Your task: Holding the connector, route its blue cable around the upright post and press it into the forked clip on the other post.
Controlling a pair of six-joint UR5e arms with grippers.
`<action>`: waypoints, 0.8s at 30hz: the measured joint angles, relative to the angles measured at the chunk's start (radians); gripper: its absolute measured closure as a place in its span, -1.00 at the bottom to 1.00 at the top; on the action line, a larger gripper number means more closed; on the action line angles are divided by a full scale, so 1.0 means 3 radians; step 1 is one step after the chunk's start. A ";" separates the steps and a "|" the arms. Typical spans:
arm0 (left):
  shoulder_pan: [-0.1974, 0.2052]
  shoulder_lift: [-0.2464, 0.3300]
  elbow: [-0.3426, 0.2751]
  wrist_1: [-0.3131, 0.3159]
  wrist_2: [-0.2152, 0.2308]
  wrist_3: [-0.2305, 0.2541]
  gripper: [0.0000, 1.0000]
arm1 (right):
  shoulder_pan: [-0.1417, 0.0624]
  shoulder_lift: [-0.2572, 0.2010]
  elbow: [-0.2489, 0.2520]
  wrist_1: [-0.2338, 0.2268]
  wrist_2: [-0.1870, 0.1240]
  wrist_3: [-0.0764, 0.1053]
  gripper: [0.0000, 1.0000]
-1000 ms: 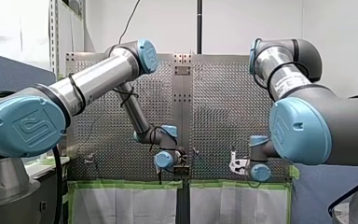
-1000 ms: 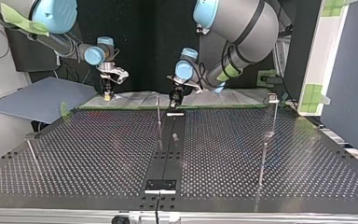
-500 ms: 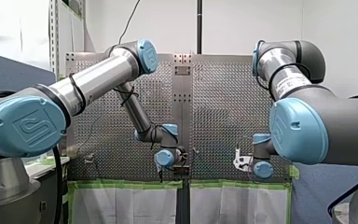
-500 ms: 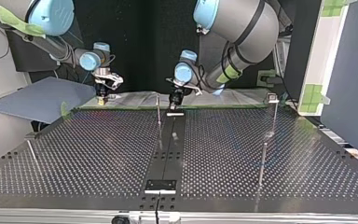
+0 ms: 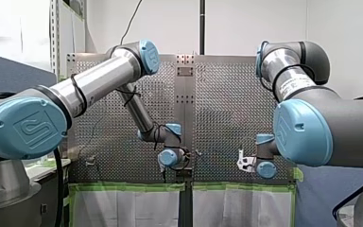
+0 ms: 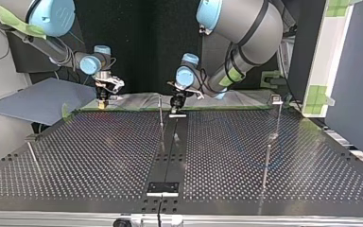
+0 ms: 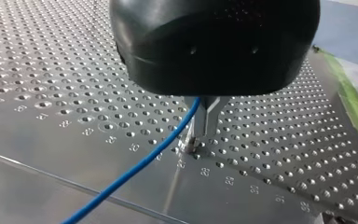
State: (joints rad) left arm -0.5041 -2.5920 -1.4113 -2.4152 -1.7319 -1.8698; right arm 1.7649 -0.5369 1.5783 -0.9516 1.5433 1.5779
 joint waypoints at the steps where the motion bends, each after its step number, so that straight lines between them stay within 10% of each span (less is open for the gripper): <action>1: -0.0001 0.0000 0.0000 -0.0018 0.0001 0.0019 0.57 | 0.0000 0.0000 0.0000 0.0000 0.0000 -0.0001 1.00; 9: -0.0017 0.0003 0.0001 -0.0257 -0.0076 0.0263 -0.72 | 0.0000 0.0002 -0.0001 -0.0001 -0.0013 -0.0002 1.00; 24: -0.0049 0.0058 -0.0090 -0.0517 0.0177 0.0488 -0.85 | 0.0005 0.0007 -0.0001 0.0033 -0.0021 -0.0002 1.00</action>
State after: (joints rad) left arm -0.5189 -2.5745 -1.4383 -2.5703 -1.6788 -1.7234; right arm 1.7663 -0.5349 1.5779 -0.9416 1.5368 1.5773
